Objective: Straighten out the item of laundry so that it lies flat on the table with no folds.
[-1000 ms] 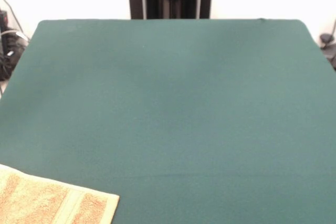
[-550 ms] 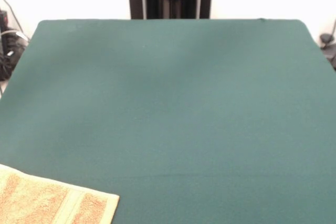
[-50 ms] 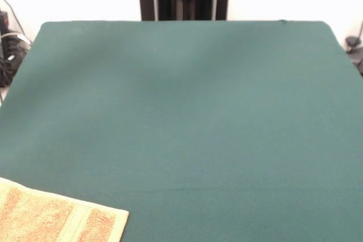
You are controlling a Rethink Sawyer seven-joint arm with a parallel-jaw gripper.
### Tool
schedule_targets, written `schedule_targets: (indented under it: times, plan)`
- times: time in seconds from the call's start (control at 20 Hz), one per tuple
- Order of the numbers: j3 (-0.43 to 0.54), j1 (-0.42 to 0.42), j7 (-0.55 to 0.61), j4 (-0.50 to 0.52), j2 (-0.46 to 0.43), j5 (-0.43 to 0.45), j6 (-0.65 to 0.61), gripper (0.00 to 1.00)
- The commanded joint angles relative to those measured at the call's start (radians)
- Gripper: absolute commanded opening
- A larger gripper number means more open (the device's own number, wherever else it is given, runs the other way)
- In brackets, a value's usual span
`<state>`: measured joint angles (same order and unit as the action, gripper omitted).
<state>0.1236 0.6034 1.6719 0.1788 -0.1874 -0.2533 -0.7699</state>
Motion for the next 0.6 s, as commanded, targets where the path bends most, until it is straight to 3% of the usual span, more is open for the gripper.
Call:
schedule_targets:
  times: [0.05, 0.15, 0.25, 0.45, 0.6]
  plan:
    - [0.054, -0.057, 0.215, 0.04, -0.018, -0.013, -0.087, 1.0]
    - [0.034, -0.059, 0.279, 0.04, -0.013, -0.036, -0.131, 1.0]
    - [0.024, -0.056, 0.241, 0.033, -0.016, -0.031, -0.153, 1.0]
    - [0.091, -0.042, 0.053, 0.048, -0.024, 0.003, -0.093, 1.0]
    - [0.157, -0.022, -0.122, 0.069, -0.021, 0.015, -0.134, 1.0]
